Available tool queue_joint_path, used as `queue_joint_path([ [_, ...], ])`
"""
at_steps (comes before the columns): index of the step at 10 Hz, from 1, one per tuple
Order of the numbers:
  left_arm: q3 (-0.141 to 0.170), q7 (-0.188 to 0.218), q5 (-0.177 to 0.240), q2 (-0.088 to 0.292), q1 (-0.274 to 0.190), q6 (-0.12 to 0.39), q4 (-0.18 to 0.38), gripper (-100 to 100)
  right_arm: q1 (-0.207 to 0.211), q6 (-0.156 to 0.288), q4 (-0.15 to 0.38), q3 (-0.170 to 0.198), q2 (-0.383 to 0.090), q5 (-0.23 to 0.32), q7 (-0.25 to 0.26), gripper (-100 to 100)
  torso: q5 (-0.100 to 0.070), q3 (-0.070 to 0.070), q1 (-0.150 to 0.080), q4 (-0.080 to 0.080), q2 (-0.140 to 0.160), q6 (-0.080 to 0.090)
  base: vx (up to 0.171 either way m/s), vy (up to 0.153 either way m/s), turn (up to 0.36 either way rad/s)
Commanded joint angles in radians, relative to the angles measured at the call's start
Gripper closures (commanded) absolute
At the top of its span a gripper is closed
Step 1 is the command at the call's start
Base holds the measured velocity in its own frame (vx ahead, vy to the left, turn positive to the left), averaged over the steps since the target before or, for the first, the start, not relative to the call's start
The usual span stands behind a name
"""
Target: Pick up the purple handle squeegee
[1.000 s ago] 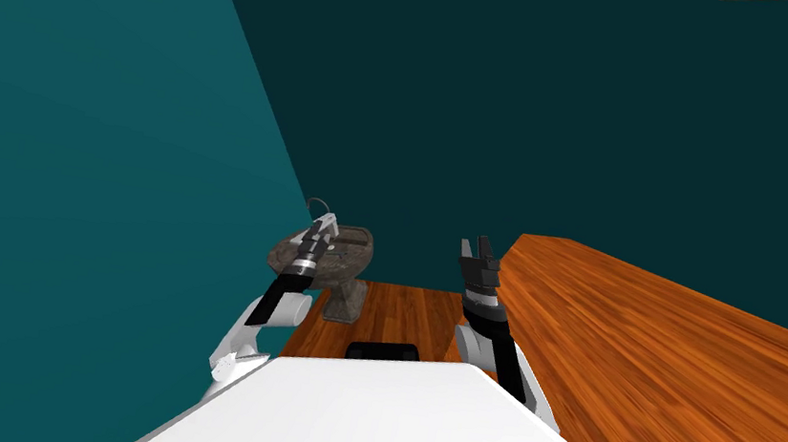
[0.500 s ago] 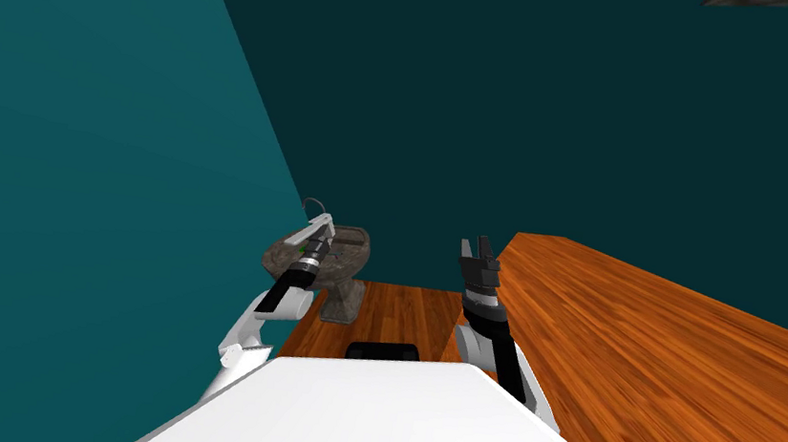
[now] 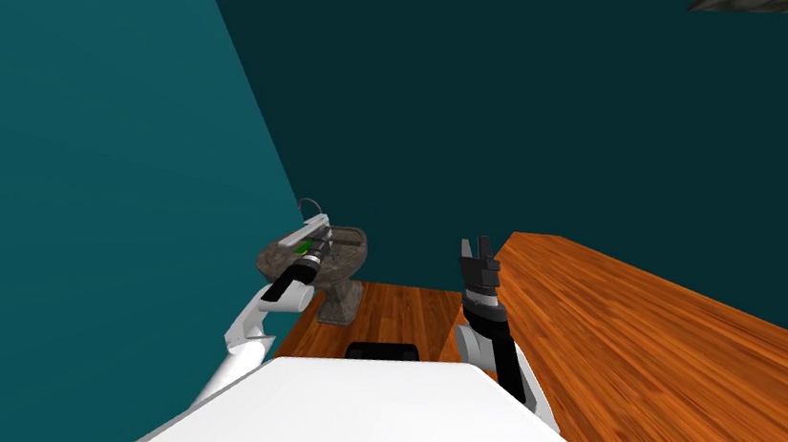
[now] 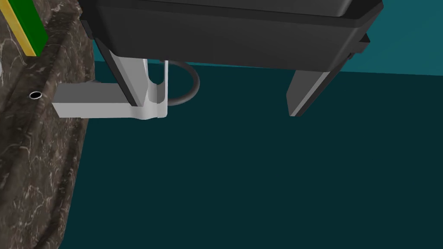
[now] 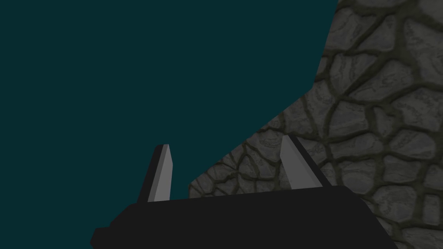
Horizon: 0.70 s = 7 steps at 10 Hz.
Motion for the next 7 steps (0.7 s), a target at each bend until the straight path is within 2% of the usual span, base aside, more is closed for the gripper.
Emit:
queue_joint_path([
  [1, -0.003, -0.005, -0.004, -0.006, -0.004, 0.041, 0.006, -100, 0.0, 0.0, 0.0, 0.0, 0.0, 0.0, 0.0, 0, 0.0, 0.0, 0.0, 0.0, 0.0, 0.0, 0.003, -0.014, 0.003],
  [2, 0.002, -0.017, -0.001, 0.005, -0.031, 0.073, 0.035, -100, 0.0, 0.0, 0.0, 0.0, 0.0, 0.0, 0.0, 0, 0.0, 0.0, 0.001, 0.0, 0.001, 0.0, 0.008, -0.029, -0.038],
  [4, 0.002, -0.017, -0.001, 0.005, -0.031, 0.116, 0.035, -100, 0.0, 0.0, 0.0, 0.0, 0.0, 0.0, 0.0, 0, 0.0, 0.0, 0.0, 0.0, 0.0, 0.0, 0.008, -0.018, -0.008],
  [5, 0.007, -0.029, 0.003, 0.015, -0.059, 0.147, 0.065, -100, 0.0, 0.0, 0.0, 0.0, 0.0, 0.0, 0.0, 0, 0.0, 0.0, 0.001, 0.0, 0.0, 0.0, 0.015, -0.018, -0.026],
  [7, 0.007, -0.029, 0.003, 0.015, -0.059, 0.192, 0.065, -100, 0.0, 0.0, 0.0, 0.0, 0.0, 0.0, 0.0, 0, 0.0, 0.0, 0.001, 0.0, 0.0, 0.0, 0.013, -0.012, -0.011],
])
